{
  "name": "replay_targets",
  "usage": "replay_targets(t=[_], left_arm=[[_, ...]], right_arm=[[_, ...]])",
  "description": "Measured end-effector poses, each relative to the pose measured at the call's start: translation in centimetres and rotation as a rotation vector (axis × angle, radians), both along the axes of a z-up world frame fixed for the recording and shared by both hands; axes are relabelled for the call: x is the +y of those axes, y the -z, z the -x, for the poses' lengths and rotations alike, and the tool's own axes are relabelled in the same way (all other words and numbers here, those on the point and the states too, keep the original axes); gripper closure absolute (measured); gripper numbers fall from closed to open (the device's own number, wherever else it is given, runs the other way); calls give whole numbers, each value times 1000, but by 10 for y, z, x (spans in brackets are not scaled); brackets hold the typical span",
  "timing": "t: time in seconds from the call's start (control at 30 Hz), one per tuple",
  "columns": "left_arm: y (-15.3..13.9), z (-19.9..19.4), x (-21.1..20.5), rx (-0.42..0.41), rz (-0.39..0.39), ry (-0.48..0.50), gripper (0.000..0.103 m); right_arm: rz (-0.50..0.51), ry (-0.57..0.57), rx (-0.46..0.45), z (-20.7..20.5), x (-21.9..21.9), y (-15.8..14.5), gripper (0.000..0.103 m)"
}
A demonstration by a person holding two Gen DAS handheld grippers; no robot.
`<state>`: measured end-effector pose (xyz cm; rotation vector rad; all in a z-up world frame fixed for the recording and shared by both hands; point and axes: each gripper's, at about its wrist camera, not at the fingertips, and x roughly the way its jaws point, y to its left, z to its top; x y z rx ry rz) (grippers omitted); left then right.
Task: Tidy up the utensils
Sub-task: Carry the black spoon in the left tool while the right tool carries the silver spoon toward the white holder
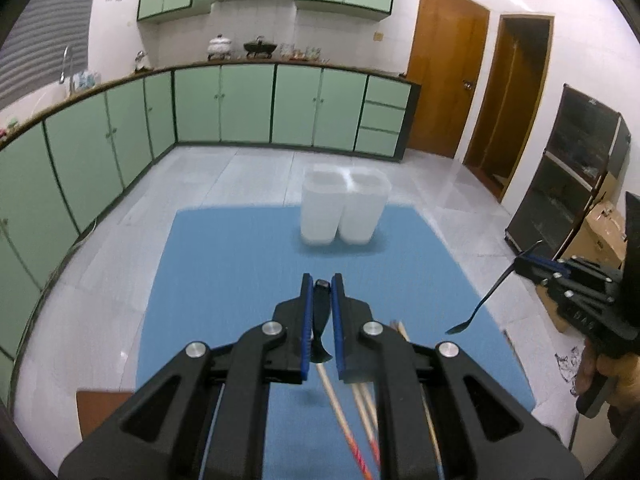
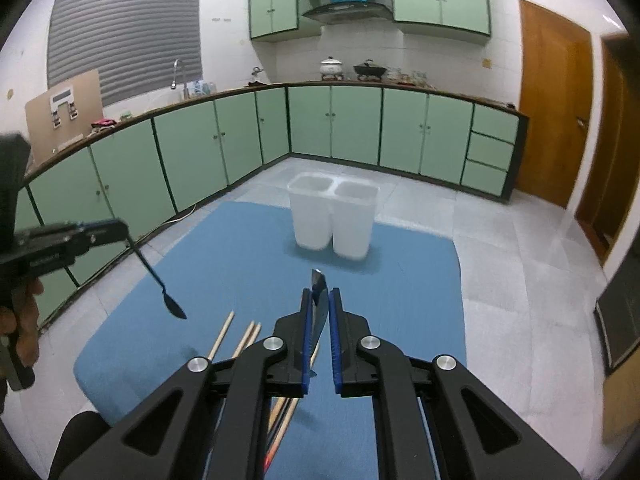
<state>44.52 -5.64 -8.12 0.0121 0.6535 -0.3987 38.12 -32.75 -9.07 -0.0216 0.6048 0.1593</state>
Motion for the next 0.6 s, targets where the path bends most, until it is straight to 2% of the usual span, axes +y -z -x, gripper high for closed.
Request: replay_targets(t=[0.2,0.37,0.53,0.6], left_arm=[[-48,-54,-27,-84,10,21,95],[-71,-108,-56,-136,10,34,95],[-72,-166,-86,-178,13,35,95],[-60,-194,-96,-148,16,34,95]], right_arm=[[1,-14,-7,-74,-1,-39,95],[8,14,-38,-141,-9,-65,97],[7,43,-55,-206,-19,-66,97],[-32,45,-39,-219,-26,-57,97]])
